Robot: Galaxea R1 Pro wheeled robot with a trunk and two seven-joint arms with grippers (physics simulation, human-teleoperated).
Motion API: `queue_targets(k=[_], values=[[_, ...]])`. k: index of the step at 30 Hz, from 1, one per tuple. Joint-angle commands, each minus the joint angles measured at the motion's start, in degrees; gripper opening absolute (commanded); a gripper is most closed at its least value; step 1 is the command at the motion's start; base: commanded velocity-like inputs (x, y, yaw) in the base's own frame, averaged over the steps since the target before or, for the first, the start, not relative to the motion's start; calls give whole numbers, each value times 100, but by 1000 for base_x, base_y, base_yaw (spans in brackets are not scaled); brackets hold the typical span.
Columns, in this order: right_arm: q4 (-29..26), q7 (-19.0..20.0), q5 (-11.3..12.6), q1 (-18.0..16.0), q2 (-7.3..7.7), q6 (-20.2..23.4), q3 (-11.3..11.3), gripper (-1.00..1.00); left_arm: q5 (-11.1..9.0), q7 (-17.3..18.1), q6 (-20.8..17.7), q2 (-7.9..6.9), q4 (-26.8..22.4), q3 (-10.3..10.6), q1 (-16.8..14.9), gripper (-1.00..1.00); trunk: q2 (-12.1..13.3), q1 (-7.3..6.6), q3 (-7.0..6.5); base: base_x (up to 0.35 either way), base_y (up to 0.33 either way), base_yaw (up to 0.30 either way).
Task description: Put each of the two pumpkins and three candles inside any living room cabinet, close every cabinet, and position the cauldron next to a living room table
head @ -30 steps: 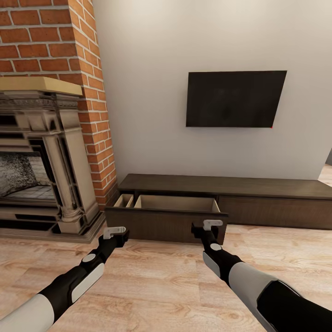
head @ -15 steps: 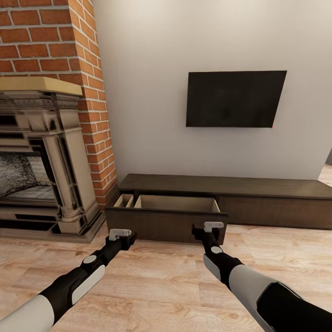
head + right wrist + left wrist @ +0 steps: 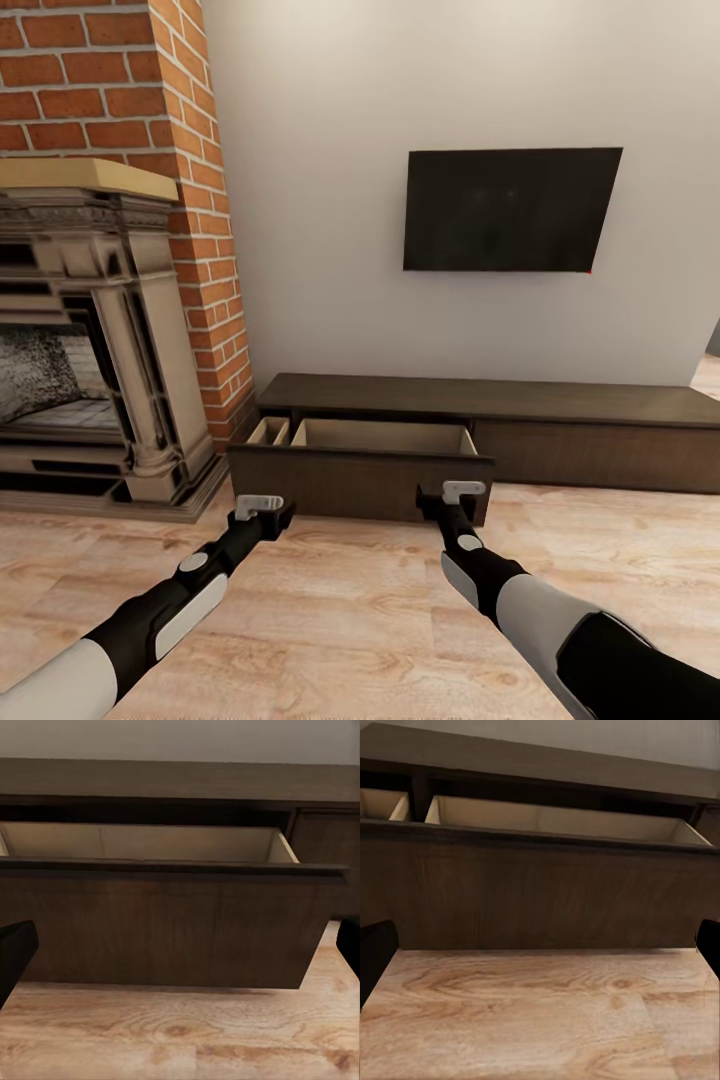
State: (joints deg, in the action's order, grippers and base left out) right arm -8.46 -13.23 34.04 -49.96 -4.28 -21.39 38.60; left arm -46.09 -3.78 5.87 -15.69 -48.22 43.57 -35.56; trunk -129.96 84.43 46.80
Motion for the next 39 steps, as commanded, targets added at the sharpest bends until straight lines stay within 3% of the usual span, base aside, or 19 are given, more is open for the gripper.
queue_targets(k=[1,7,26,33,39], values=[[3,-30,33,-5,-2,-14,51,100,-64,-40,154,-9,25,46,-10,100,-44,22,24,0,0,0],[3,-30,33,-5,-1,-15,51,100,-51,-36,359,3,213,48,-10,100,-285,153,132,0,0,0],[1,-7,22,-5,-2,-10,60,100,-40,-35,389,0,234,44,-11,100,-1047,571,473,0,0,0],[3,18,-230,-5,-1,-14,54,100,-40,-35,429,-4,234,39,-11,100,-1328,724,574,0,0,-64],[3,153,-256,-5,6,-14,52,100,-40,-35,457,-16,210,35,-11,100,-1336,740,682,0,0,-88]])
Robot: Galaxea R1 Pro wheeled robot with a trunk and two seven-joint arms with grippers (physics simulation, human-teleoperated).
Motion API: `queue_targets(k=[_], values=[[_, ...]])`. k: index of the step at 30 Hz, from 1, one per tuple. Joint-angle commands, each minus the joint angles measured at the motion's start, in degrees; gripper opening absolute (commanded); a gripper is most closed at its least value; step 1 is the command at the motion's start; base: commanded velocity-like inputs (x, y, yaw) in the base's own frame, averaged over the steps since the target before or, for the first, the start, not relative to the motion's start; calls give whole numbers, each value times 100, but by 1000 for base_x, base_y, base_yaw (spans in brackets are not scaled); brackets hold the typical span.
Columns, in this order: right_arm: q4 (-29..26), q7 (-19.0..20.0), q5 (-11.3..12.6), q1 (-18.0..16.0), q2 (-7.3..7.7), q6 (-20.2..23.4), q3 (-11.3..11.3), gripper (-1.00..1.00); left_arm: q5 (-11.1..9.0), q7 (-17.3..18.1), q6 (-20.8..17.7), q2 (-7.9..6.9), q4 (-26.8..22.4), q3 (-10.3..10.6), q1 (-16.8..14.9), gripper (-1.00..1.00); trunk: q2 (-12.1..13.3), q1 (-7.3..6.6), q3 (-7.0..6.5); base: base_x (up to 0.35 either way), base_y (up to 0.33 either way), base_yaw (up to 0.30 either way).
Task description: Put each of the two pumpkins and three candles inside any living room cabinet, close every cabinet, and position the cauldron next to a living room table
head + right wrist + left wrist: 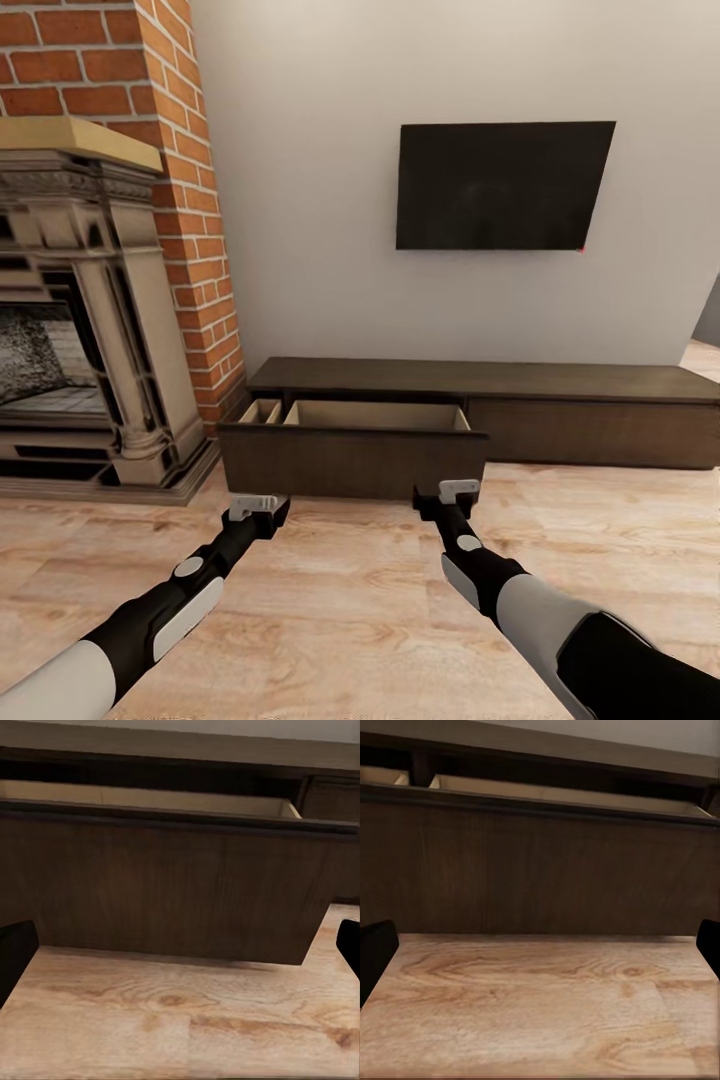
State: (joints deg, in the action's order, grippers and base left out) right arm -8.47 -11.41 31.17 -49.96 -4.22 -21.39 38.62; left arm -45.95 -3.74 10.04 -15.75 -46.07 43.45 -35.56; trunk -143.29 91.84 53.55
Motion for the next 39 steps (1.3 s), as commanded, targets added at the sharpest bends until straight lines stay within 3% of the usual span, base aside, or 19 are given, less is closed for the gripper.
queue_targets(k=[1,17,21,27,34,39], values=[[5,-1,30,-5,-2,-14,49,100,-54,-39,40,-16,-12,45,-9,100,-5,1,28,0,0,-15],[78,129,30,-5,-9,-8,51,100,-95,-61,33,-25,-25,28,-12,100,-26,42,381,0,0,-2],[81,365,30,-5,-3,-7,50,100,-109,-70,33,-24,-25,3,-12,100,-31,53,470,0,0,0],[82,745,56,-5,28,-11,43,100,-107,-72,33,-24,12,-331,-11,100,-39,68,603,0,0,0],[89,776,69,-5,9,-14,41,100,-107,-85,33,-20,18,-400,-12,100,-49,86,758,0,0,0],[91,772,80,-5,2,-14,40,100,-85,-473,33,-1,6,-384,-12,100,-55,99,869,0,0,0]])
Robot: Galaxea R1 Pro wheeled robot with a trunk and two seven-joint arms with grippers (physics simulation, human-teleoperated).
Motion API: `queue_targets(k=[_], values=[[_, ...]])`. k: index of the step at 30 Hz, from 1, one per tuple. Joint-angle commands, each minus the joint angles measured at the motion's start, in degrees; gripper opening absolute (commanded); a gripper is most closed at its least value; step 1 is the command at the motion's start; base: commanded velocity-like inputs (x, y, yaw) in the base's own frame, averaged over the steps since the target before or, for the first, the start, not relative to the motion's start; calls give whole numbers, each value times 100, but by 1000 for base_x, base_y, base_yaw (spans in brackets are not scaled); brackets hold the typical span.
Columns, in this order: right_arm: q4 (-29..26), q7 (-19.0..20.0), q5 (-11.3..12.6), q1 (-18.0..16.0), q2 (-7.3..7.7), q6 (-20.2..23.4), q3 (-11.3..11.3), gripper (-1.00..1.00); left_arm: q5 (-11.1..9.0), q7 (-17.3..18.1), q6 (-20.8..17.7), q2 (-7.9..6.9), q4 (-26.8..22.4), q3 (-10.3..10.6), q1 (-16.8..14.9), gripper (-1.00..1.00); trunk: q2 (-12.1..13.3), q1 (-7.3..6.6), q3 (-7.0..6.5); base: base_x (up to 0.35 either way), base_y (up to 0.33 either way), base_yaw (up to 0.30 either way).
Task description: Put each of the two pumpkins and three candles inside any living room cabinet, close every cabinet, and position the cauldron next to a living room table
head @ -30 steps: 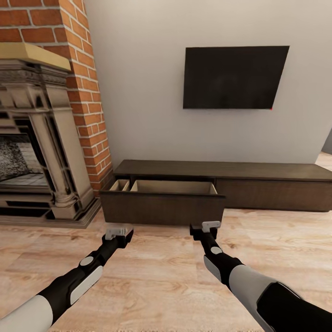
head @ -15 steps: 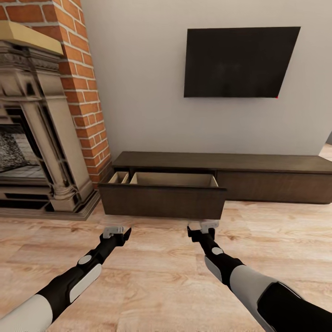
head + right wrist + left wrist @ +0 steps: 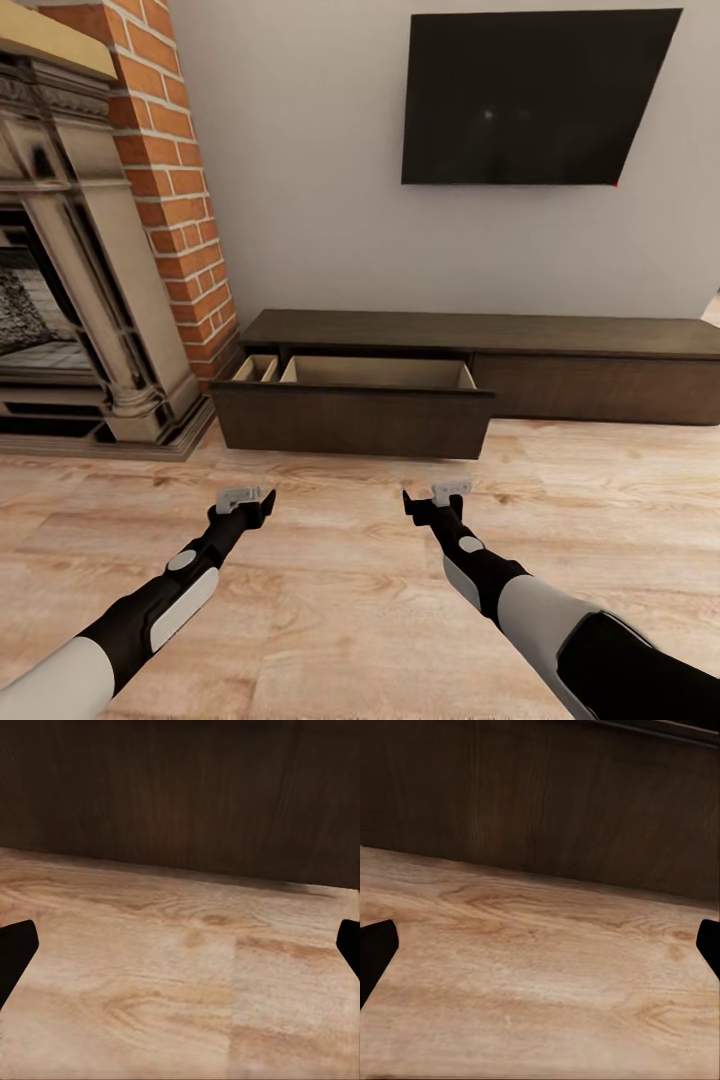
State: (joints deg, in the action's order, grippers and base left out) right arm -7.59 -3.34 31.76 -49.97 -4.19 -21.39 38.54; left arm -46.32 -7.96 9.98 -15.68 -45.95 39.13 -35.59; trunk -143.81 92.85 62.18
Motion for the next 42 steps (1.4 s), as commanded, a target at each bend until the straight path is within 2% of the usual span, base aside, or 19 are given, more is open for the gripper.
queue_targets(k=[1,12,31,42], values=[[3,-35,22,-4,-2,-15,49,100,-41,-102,39,-8,-17,53,-7,100,-3,-2,6,0,0,0],[3,-35,49,-4,-1,-15,43,100,-28,-136,26,-4,-50,90,-9,100,-3,-2,6,44,0,0],[5,-35,49,-4,19,-51,37,100,-27,-127,-31,-6,-46,70,-5,100,-3,-2,6,323,0,0],[12,-228,84,-4,-11,174,-20,100,-27,-136,1,-4,-46,71,-7,100,-3,-2,6,269,-20,0]])
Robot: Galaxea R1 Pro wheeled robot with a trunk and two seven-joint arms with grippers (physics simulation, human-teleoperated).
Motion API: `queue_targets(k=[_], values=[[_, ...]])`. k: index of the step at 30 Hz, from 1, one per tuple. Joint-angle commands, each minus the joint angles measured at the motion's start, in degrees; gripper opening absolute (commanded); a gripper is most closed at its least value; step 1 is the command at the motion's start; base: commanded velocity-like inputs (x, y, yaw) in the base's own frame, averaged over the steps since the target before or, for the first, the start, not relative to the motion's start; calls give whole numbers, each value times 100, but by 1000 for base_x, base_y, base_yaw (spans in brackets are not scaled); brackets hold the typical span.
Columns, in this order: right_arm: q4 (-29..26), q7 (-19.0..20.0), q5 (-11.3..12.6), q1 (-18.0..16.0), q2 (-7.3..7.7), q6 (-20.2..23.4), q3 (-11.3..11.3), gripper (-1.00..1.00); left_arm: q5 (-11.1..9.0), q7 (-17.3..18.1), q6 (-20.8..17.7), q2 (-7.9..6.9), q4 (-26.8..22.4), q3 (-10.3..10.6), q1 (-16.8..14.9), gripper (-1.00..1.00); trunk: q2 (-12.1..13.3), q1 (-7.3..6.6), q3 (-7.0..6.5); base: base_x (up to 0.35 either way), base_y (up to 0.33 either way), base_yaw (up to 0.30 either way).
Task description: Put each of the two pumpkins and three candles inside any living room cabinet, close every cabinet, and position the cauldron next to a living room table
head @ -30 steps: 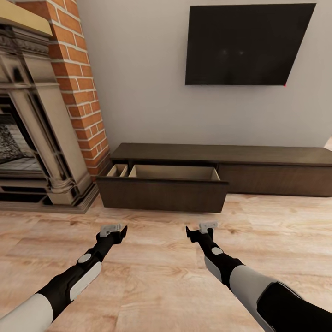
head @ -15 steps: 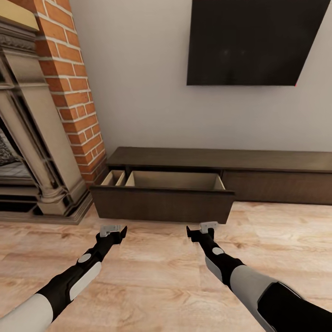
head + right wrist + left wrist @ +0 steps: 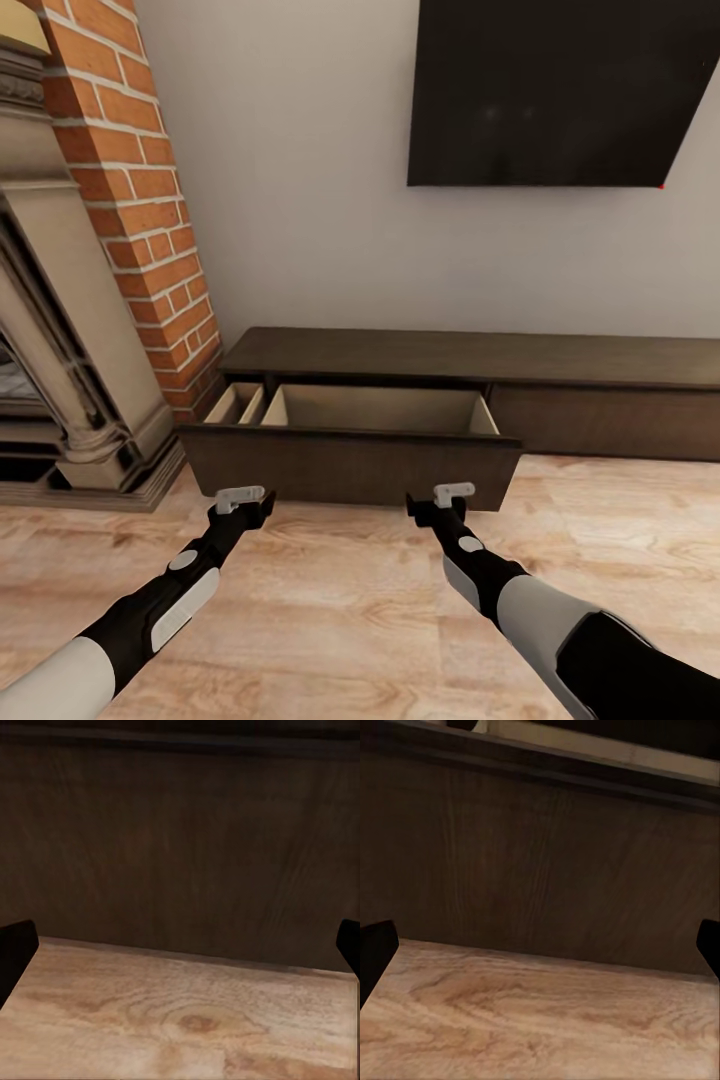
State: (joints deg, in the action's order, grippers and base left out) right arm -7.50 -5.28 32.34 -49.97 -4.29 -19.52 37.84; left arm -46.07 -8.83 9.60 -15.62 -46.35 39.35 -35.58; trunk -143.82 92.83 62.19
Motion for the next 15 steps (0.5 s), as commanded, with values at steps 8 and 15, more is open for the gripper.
queue_targets(k=[8,15], values=[[449,-60,27,-4,-3,70,33,100,-53,-49,27,-6,-6,50,-9,100,-2,1,5,164,-42,0],[507,-61,27,-4,-3,67,30,100,-60,-44,55,-3,-6,68,-10,100,-2,1,5,31,-2,0]])
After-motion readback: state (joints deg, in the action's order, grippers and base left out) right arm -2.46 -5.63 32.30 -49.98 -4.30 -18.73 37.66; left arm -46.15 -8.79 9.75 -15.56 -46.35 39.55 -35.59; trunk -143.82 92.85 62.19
